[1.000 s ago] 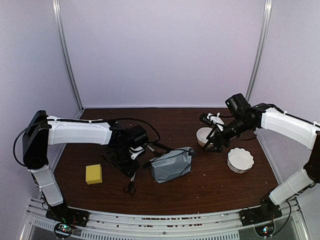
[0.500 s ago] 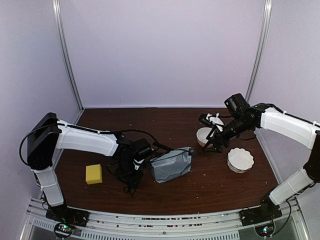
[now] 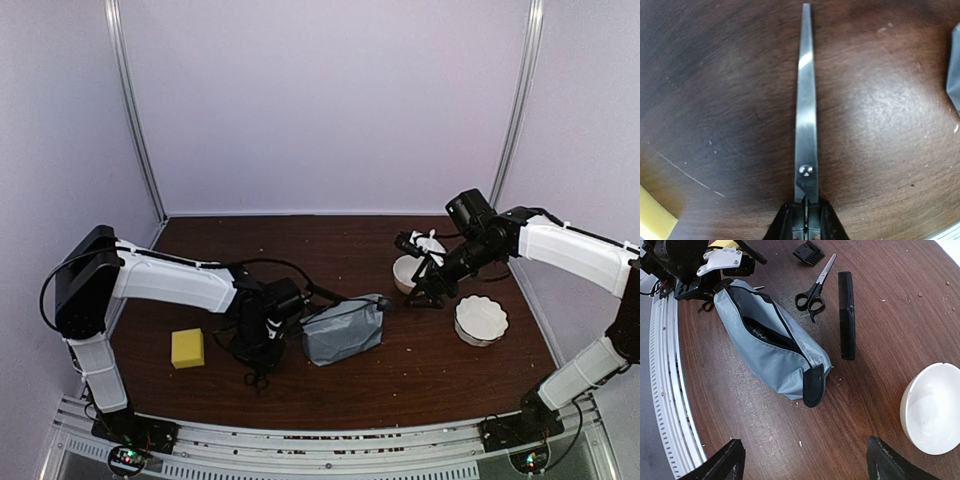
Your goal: Sort the hair-cutting tools
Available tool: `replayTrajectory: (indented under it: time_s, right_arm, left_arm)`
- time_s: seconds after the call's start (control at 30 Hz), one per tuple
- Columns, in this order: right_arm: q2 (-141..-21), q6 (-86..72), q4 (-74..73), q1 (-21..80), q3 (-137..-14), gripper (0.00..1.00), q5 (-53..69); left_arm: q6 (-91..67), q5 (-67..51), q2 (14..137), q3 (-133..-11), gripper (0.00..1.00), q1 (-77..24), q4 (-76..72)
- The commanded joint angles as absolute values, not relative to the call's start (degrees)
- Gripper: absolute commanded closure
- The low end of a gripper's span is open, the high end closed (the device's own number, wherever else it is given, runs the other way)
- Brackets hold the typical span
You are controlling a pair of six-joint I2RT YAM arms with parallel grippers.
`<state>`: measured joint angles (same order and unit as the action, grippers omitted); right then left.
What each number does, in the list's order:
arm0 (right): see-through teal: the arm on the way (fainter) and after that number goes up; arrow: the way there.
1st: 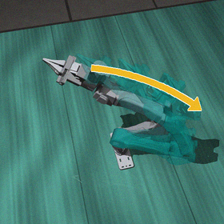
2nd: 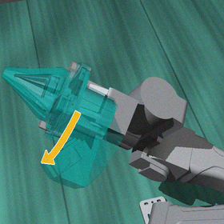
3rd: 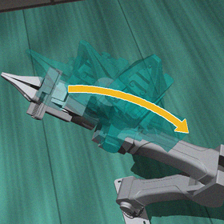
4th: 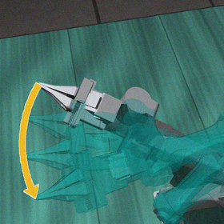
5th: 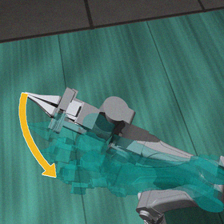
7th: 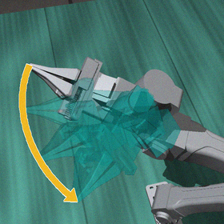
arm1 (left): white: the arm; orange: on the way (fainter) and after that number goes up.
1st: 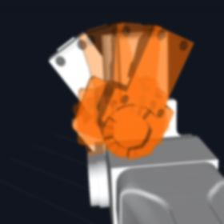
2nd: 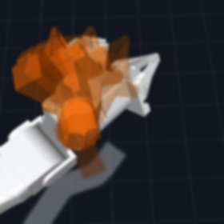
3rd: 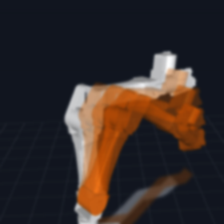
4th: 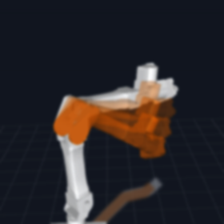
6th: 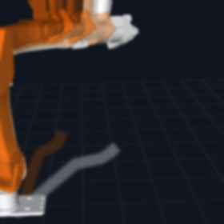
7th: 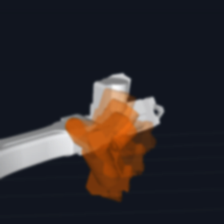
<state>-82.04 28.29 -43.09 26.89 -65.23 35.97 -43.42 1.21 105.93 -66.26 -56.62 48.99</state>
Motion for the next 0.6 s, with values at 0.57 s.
replayTrajectory:
  time_s: [0.57]
  right_arm:
    - [-79.45, 28.98, -45.2, 27.75, -69.54, 0.16, 38.18]
  left_arm:
    - [-23.25, 3.31, 91.7, -76.73, 0.96, -51.64, 61.91]
